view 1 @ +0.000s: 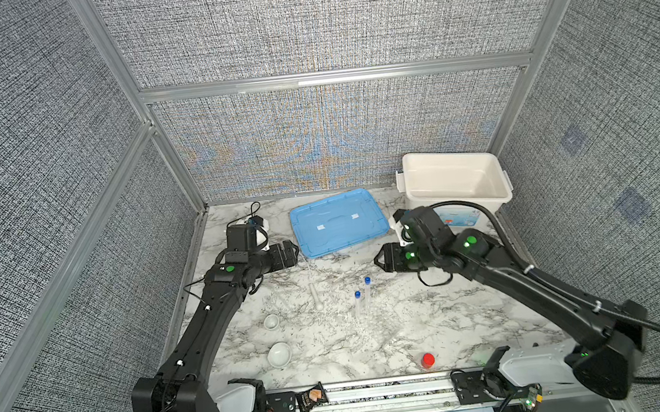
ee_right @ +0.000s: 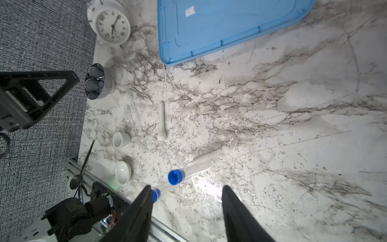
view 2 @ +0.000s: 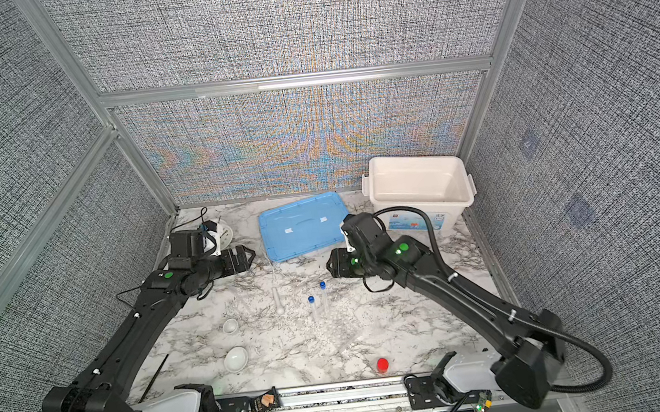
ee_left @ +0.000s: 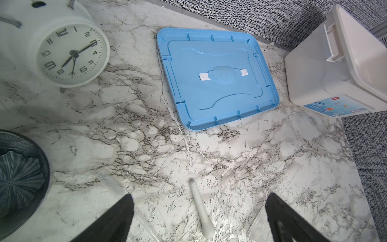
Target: Organize the chemistry lab equipment
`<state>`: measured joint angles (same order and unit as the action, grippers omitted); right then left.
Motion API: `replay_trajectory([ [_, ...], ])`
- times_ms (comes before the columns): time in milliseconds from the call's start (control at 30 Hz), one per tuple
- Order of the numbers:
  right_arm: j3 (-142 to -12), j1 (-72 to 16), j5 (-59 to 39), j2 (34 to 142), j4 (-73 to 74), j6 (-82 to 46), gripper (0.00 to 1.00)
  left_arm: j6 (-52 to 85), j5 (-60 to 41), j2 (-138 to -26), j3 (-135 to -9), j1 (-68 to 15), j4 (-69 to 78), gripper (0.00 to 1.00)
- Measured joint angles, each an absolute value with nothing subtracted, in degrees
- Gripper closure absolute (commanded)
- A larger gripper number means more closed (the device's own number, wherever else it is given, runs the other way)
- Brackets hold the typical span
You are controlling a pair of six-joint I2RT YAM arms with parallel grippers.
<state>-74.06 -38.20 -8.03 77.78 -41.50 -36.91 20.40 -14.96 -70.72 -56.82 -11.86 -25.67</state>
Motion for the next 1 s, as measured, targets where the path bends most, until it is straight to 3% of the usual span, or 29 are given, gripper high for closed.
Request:
replay_trajectory([
  [100,-78.6,-36.8,-12.7,83.4,-43.8,-35.6,0.64,21.3,-14.3,-69.9,-56.7,-11.9,-25.5,0.01],
  [167,-79.8,-36.8,-16.1,86.1,-44.0,-35.1,0.66,21.9,-13.6,-68.4,-55.5,-11.9,-25.4,0.01],
  [400,-80.3,-36.8,-22.3,90.8,-44.1,-34.3,0.68,24.1,-13.4,-67.0,-53.8,-11.9,-25.4,0.01],
  [1000,-73.1,-36.7,-26.6,87.2,-40.7,-34.4,0.74,26.3,-13.2,-66.4,-52.4,-11.9,-23.7,0.01],
])
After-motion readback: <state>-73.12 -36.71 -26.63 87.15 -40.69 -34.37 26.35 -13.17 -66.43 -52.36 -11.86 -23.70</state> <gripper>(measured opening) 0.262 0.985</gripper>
